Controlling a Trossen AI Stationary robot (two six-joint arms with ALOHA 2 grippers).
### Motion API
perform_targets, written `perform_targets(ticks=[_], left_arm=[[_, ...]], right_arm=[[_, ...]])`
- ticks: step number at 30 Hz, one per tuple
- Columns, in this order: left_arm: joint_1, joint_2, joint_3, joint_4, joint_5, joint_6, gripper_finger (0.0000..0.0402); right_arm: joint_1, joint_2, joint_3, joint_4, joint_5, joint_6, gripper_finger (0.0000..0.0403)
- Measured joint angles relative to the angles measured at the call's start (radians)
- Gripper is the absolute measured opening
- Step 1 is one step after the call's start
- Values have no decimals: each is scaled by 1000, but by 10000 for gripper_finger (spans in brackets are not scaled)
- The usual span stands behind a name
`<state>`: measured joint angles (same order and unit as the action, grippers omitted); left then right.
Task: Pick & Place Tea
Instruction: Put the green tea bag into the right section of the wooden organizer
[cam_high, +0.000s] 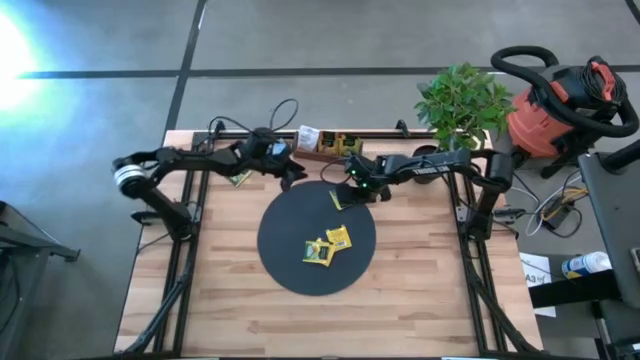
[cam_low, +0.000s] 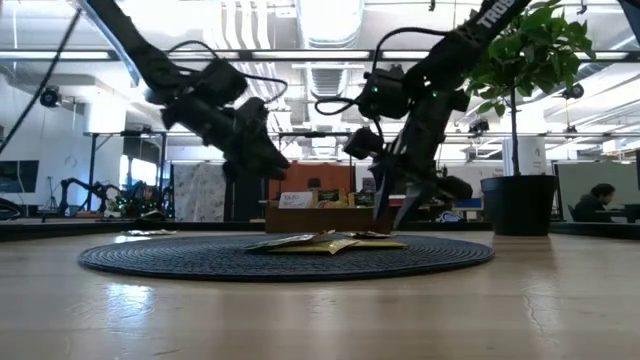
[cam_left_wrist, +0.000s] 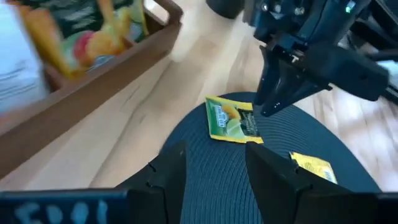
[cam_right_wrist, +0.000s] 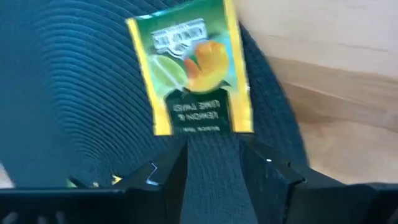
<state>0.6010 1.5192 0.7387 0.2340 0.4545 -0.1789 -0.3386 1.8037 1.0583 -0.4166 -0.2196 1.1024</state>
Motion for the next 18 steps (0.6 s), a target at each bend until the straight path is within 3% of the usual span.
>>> perform_targets(ticks=[11, 18], left_arm=[[-60, 273, 255, -9, 15, 101, 158], [-94, 386, 330, -68, 52, 101, 158]], right_arm=[[0, -2, -38, 3, 18, 22, 137], [0, -4, -63, 20, 39, 44, 137]])
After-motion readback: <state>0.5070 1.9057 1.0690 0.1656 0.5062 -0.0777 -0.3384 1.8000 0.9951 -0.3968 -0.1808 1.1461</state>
